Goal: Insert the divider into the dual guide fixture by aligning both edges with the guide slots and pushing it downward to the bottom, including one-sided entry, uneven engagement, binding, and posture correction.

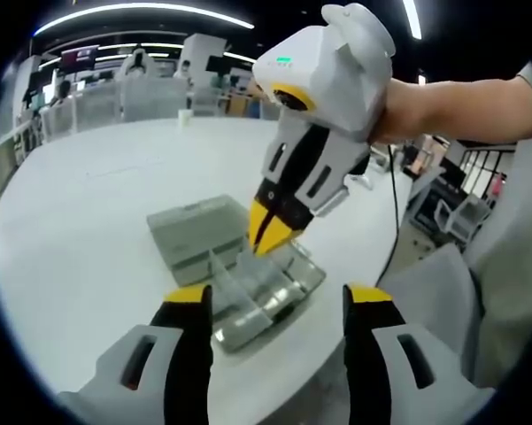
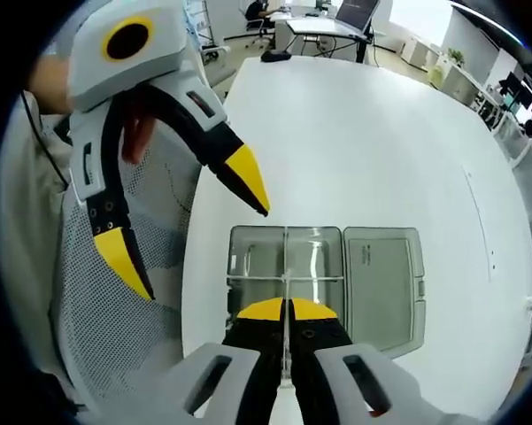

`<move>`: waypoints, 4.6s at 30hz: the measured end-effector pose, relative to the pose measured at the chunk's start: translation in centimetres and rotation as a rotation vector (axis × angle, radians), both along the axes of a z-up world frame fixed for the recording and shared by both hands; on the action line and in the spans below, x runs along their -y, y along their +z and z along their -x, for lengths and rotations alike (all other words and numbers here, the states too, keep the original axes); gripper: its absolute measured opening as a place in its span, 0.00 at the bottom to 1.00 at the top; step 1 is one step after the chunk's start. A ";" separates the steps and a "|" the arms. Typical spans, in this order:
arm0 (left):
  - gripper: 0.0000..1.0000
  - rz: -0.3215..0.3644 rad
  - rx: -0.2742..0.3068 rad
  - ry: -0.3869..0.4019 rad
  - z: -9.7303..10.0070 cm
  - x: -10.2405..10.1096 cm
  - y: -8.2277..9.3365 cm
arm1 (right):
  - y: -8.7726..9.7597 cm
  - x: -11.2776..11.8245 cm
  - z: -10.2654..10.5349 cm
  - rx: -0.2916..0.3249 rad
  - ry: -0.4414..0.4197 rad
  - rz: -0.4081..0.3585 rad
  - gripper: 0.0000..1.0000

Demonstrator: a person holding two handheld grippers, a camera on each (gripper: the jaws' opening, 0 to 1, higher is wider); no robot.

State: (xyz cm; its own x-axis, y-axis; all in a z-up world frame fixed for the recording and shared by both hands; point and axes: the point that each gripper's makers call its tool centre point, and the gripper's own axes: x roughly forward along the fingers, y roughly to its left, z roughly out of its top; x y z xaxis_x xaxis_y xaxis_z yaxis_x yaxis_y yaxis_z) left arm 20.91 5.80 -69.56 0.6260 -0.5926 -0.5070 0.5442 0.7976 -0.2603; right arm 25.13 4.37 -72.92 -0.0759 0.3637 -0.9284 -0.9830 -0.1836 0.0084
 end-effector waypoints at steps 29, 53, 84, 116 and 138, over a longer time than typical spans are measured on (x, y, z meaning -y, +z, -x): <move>0.57 -0.006 -0.003 0.001 0.0 -0.1 0.1 | 0.1 0.1 0.2 -0.009 0.009 -0.022 0.00; 0.57 -0.010 -0.002 0.003 -0.1 -0.1 0.0 | -0.3 0.4 0.3 -0.002 0.038 -0.023 0.00; 0.56 -0.015 -0.006 0.008 0.0 -0.4 -0.1 | -2.2 0.7 0.2 -0.025 0.012 -0.046 0.00; 0.56 -0.013 -0.005 0.012 -0.1 -0.7 -0.1 | -3.6 0.4 0.3 0.016 0.093 0.038 0.00; 0.56 -0.014 -0.008 0.020 -0.2 -1.1 -0.1 | -4.6 0.5 0.2 0.030 0.163 0.084 0.00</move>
State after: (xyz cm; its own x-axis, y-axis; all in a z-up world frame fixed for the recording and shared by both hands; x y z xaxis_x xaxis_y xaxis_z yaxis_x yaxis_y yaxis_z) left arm 21.09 6.91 -69.68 0.6333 -0.5729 -0.5203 0.5262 0.8117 -0.2534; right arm 24.89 3.86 -77.55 -0.0989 0.2701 -0.9577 -0.9403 -0.3404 0.0011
